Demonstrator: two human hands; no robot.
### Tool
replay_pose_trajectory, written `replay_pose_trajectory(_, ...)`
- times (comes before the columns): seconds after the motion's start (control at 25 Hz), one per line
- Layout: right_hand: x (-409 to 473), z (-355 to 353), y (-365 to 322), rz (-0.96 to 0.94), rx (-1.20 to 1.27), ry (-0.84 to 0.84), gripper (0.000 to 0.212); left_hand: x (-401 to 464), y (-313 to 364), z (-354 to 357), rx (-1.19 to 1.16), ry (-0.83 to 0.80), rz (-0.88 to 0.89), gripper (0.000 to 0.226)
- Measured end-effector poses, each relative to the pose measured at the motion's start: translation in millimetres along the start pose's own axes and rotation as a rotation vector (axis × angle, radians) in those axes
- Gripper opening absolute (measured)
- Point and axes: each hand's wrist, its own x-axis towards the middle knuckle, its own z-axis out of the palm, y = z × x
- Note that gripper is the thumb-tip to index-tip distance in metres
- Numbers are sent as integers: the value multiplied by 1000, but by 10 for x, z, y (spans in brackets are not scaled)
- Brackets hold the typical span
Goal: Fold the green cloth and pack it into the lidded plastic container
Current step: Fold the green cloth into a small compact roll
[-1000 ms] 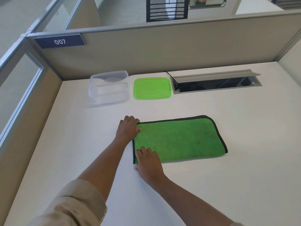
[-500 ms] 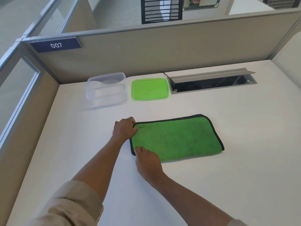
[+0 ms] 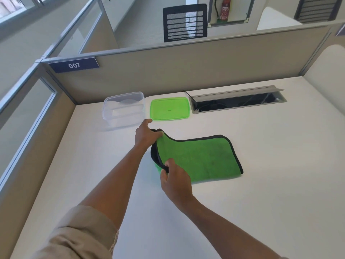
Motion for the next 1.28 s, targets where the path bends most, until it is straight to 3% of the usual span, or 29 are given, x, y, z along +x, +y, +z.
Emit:
replay_pose_trajectory(0.24,-18,-427,243,126,91,136,13,-150,443,358,-154,16,-32,91)
replay_pose_trajectory(0.56,-21,-931,770,309,165,250,8,-380,938,1022,-196,-15,-39,84)
replay_pose_trajectory(1.0,-38,-1362,1569,499,176,151,6,-561,1197,1881,-143,-89,-29,69)
replay_pose_trajectory(1.12,-43,-1362,1763,485,256,78,6,-573,1197,2055,-103,-103,-44,66)
replay_pose_trajectory(1.28,-51,-1312,1958,436,272,127,10,-599,1222,2218,-71,-115,-56,62)
